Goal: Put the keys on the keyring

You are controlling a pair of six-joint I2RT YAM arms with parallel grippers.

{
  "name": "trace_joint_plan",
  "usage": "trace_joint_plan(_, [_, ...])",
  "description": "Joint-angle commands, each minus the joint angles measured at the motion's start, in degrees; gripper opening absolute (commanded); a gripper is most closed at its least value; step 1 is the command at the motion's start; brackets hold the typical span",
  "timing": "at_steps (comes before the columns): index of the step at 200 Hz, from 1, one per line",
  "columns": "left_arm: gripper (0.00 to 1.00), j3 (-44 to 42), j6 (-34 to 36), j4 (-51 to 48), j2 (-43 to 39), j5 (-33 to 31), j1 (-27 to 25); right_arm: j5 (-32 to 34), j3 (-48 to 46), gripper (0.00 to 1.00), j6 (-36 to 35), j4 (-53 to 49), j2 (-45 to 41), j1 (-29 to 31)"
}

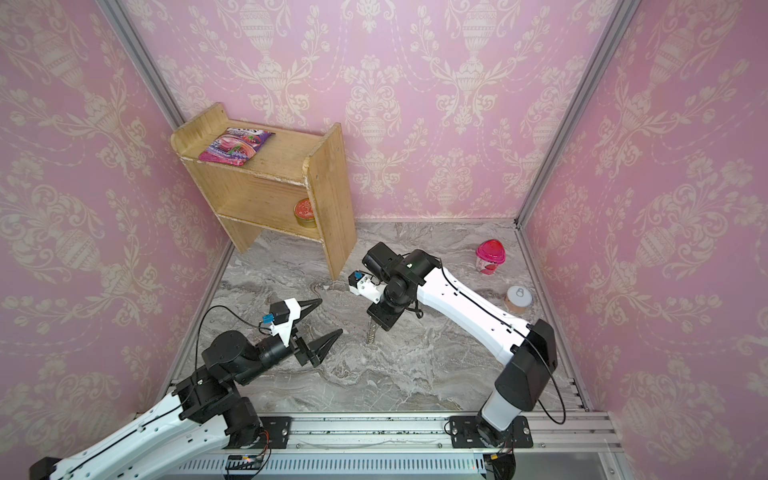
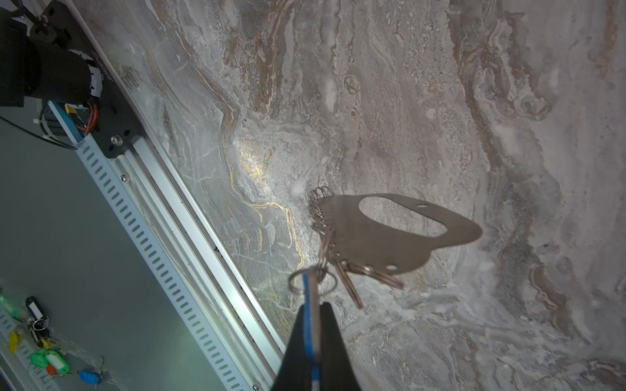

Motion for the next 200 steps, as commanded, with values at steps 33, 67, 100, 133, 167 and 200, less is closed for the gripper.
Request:
trace_joint_plan(33, [0.99, 1.50, -2.17, -7.64, -3.83, -2.22, 0.35, -7.69, -15.83, 0.00, 9.58, 10.00, -1.35, -0.39])
trace_joint_plan(67, [0.99, 2.91, -2.37, -9.66, -4.85, -2.44, 0.27, -6.86, -29.57, 0.00, 15.83, 16.14, -4.21, -0.52])
trace_joint_plan(100, [0.99, 3.48, -1.86, -11.67, -4.86, -3.48, 0.33, -3.84, -34.97, 0.00, 19.48, 18.61, -5.79, -1.15])
trace_joint_plan(133, [0.99, 2.26, -3.05, -12.31, -5.15, -5.75, 0.30, -2.23, -37.09, 0.00, 23.21, 18.80, -4.52, -1.62])
trace_joint_plan(167, [0.99, 1.00, -4.61, -12.76, -5.30, -9.02, 0.40, 2.87, -40.22, 0.13, 30.26, 18.40, -8.21, -2.39])
trace_joint_plan(200, [0.99, 1.17, -5.93, -13.94, -3.63, -12.88, 0.39, 6.86, -42.41, 0.39, 34.20, 17.57, -15.52, -4.05])
